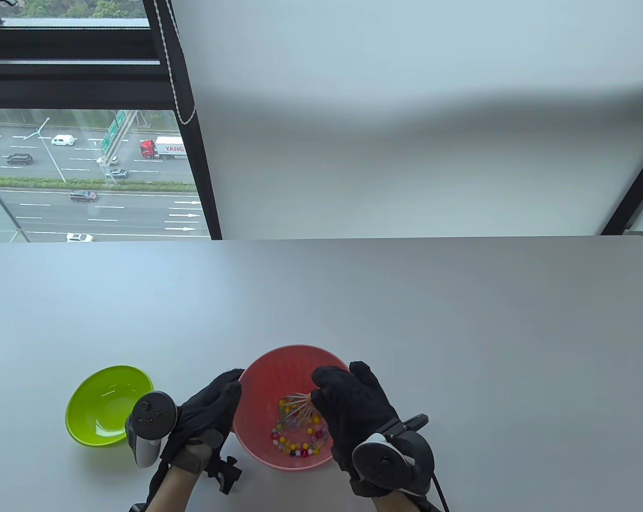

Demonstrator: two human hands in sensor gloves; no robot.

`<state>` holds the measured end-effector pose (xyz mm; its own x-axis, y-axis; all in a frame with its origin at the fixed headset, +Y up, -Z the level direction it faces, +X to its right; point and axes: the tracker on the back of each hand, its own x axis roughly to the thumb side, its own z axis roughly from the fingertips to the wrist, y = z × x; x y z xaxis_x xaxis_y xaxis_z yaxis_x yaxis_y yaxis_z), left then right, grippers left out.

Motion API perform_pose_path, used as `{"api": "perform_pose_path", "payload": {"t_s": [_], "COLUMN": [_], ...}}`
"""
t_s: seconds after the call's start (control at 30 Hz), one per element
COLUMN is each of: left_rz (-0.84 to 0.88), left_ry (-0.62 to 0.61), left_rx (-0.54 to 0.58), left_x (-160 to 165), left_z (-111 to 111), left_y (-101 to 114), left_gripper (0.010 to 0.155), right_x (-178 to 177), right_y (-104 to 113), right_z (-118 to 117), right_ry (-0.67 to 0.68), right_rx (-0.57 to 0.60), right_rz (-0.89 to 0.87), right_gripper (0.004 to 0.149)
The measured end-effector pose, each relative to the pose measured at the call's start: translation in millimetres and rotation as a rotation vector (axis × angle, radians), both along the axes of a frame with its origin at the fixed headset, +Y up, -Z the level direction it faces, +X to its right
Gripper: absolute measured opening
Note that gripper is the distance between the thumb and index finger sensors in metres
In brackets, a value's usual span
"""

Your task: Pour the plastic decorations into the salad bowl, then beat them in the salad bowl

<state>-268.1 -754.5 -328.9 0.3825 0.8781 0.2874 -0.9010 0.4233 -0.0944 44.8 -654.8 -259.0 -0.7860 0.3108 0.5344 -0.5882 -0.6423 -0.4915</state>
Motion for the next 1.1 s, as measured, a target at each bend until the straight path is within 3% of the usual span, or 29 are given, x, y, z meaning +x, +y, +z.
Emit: {"api": "perform_pose_path", "payload": {"t_s": [0.47,0.63,0.93,1.1], "left_rz": [-0.001,-0.001,0.002,0.002], "left_ry": [0.0,0.0,0.0,0.001], "left_rx": [0.0,0.0,-0.001,-0.001], "left_x": [0.1,0.1,0.2,0.2], "left_z": [0.1,0.0,0.0,0.0], "left_y": [0.1,0.1,0.0,0.0], "left_gripper": [0.065,0.065,0.065,0.065], "right_x": [4.0,6.0,5.9,3.1], "right_y": [3.6,4.0,0.9,0.1], "right_z": [4.8,3.9,-4.1,-6.3], "right_ry": [-0.053,-0.025,0.097,0.146], "right_rx": [0.072,0.043,-0.11,-0.17], "right_rz": [0.044,0.006,-0.092,-0.102], "right_gripper": [0.047,0.048,0.046,0.052]}}
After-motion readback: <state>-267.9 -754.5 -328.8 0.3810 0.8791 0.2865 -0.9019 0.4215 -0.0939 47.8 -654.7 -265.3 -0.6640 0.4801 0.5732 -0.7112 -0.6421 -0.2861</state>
